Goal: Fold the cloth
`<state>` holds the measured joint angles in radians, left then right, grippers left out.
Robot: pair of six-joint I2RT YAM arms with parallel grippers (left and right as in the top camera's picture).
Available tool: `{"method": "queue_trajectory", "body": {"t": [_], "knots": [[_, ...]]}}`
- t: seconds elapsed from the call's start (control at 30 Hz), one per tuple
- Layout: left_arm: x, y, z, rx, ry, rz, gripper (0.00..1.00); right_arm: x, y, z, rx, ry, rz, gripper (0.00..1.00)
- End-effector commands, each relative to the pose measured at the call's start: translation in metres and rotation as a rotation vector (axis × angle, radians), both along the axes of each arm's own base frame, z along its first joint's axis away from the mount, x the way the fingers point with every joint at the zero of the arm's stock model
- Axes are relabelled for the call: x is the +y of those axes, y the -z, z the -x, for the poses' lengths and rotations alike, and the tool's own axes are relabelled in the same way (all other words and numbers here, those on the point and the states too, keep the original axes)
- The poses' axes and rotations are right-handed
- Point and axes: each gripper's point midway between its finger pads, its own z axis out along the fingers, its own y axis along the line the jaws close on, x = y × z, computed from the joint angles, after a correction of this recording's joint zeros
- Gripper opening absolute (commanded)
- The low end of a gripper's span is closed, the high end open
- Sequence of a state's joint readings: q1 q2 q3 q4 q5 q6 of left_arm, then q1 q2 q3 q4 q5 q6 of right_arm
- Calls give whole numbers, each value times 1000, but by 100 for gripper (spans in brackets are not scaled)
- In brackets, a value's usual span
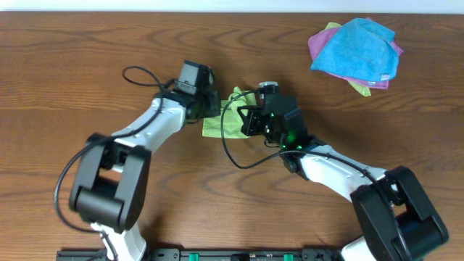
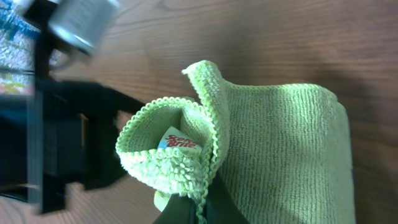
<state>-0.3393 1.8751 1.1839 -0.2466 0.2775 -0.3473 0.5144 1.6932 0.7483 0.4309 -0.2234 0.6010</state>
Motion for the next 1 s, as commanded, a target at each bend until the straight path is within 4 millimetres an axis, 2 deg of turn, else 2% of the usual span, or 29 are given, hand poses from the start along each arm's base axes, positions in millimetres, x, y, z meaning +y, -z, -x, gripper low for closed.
{"method": "queue_trajectory", "body": {"t": [0.0,0.23,0.57,0.63,0.7,0.73,0.83,0.97], "knots": [[12,-39,-16,-99,-39,1,5,11,-10,-9,-40,-12,6,1],[44,-68,-22,-155,-113,-23,6,28,5,-11,-13,-40,22,1],[76,-89,-22,-181,-166,-33,6,59,33,-11,23,-96,47,1],[80,-91,-22,-183,-174,-35,5,64,33,-10,21,-105,46,11],[85,-95,-22,-190,-182,-36,6,72,31,-5,17,-125,40,36],[87,-97,-22,-193,-186,-36,6,75,29,-3,17,-140,34,41],[96,-102,-24,-205,-207,-35,6,90,25,11,34,-223,-4,52],[105,-106,-25,-214,-227,-33,6,100,23,24,55,-294,-34,57]]}}
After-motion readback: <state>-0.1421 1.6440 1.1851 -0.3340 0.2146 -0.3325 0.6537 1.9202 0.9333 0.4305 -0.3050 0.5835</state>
